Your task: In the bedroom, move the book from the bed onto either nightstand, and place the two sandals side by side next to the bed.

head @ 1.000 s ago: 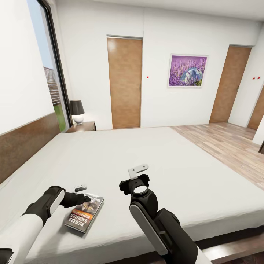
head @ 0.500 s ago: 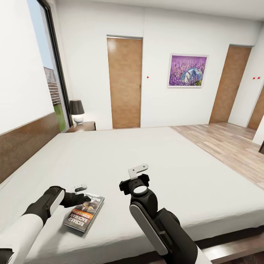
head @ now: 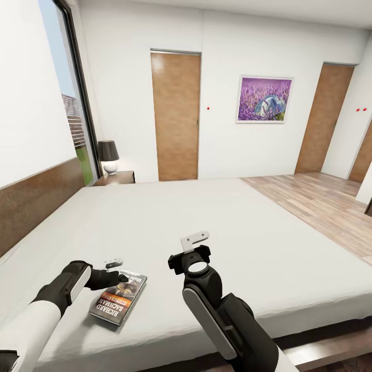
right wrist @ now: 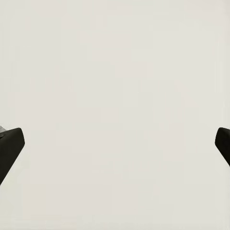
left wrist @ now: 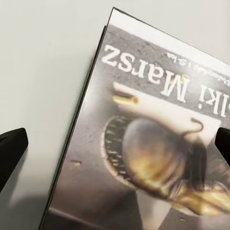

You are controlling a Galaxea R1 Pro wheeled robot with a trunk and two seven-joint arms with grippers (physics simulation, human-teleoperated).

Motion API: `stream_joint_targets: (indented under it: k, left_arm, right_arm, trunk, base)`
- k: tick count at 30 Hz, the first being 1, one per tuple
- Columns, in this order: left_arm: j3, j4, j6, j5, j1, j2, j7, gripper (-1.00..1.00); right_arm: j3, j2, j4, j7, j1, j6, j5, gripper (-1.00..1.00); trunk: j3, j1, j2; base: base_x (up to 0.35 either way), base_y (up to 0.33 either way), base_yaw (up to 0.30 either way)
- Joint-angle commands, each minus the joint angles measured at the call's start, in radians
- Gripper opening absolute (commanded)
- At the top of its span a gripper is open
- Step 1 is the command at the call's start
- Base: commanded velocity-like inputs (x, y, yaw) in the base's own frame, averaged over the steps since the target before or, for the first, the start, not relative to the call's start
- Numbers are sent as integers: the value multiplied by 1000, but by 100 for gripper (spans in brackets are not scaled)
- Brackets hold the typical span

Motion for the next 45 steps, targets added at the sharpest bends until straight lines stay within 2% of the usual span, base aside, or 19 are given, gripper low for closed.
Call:
stream_joint_targets:
  k: [1,21,29,45]
  left_arm:
    - [-6,17,5,16,0,1,3,100]
    - [-8,18,2,16,1,0,3,100]
    - [-8,19,-53,16,2,-2,1,100]
    - [-8,20,-78,17,2,-2,-2,100]
  right_arm:
    - [1,0,-1,-10,-1,3,-9,100]
    - [1,0,-1,-10,-1,3,-9,100]
    - [1,0,-1,-10,-1,3,-9,100]
    - [1,0,-1,-10,-1,4,-9,100]
  trunk:
    - [-1,0,0]
    - [-1,0,0]
    - [-1,0,0]
    - [-1,0,0]
  base:
    - [0,0,0]
    - [0,0,0]
    - [0,0,0]
    - [0,0,0]
